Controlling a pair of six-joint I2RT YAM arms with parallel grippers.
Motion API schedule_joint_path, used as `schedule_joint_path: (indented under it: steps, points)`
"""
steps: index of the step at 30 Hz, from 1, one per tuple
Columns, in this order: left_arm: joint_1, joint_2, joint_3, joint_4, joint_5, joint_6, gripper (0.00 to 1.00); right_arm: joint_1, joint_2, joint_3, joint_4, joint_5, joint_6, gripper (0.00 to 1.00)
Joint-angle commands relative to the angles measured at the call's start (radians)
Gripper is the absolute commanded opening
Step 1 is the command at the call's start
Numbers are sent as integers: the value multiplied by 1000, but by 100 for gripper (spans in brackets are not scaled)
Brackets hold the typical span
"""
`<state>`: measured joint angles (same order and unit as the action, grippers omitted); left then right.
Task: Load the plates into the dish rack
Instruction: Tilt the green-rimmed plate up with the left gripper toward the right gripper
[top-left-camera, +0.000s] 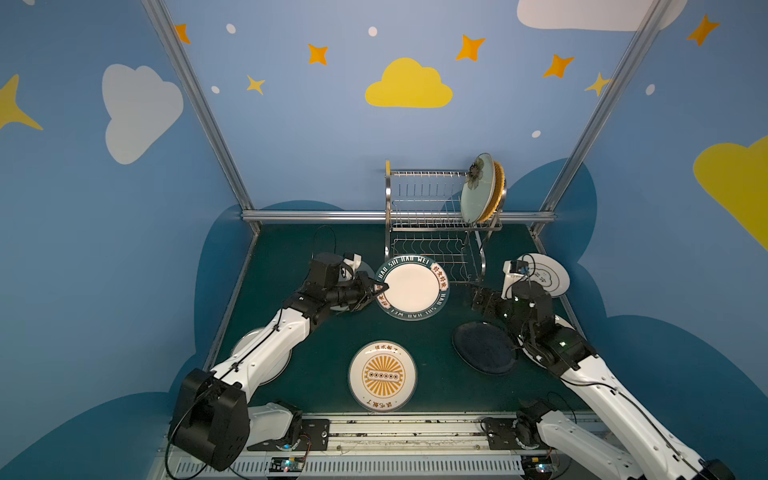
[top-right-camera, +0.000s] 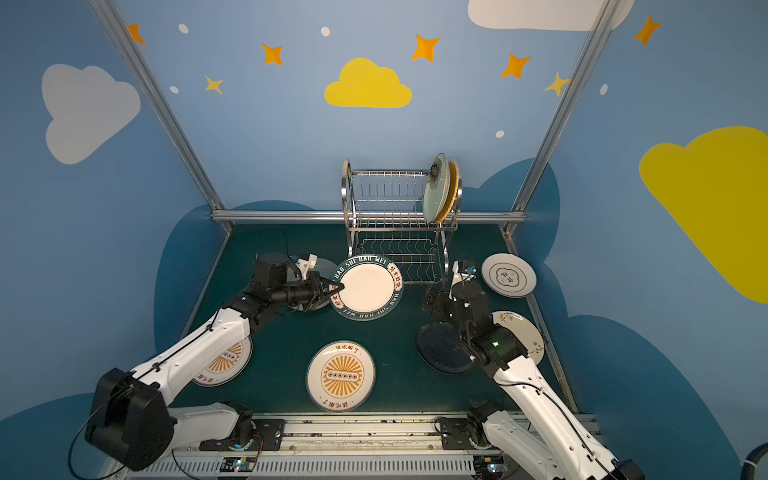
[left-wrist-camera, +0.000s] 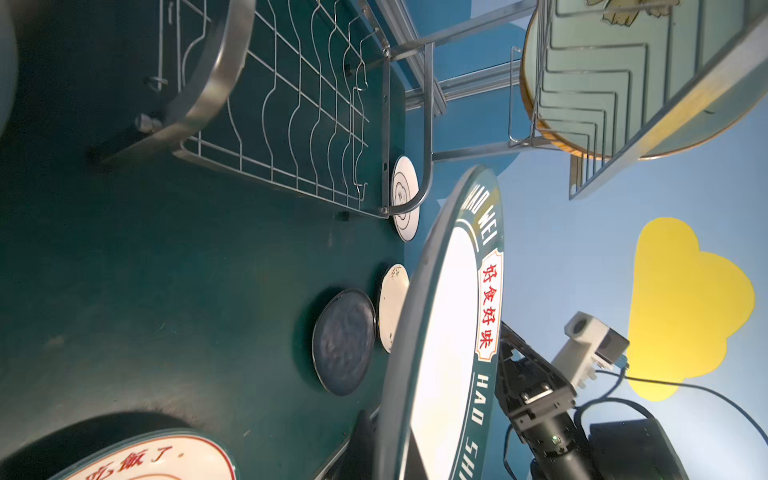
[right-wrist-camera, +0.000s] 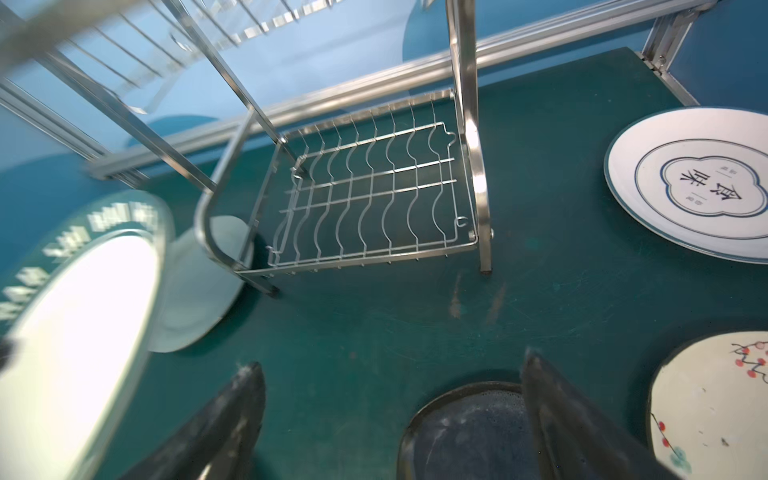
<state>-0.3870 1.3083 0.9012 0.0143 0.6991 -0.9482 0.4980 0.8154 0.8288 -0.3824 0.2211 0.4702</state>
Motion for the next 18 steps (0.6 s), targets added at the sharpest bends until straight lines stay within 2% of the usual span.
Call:
schedule_joint_path:
  steps: [1, 7, 10, 15, 18]
  points:
    - [-17, 30, 34, 176, -7, -48, 4, -8, -52, 62, -66, -138, 40, 94]
    - [-51, 72, 11, 284, 0, -49, 4, -7, -45, 52, -10, -328, 155, 94]
    - [-51, 70, -18, 317, 17, -47, 4, -4, -8, 21, 82, -426, 230, 93]
    - [-51, 50, -71, 347, 39, -40, 4, 10, 64, 0, 191, -493, 345, 91]
    - [-53, 35, -78, 343, 42, -36, 4, 43, 106, -4, 231, -467, 386, 89]
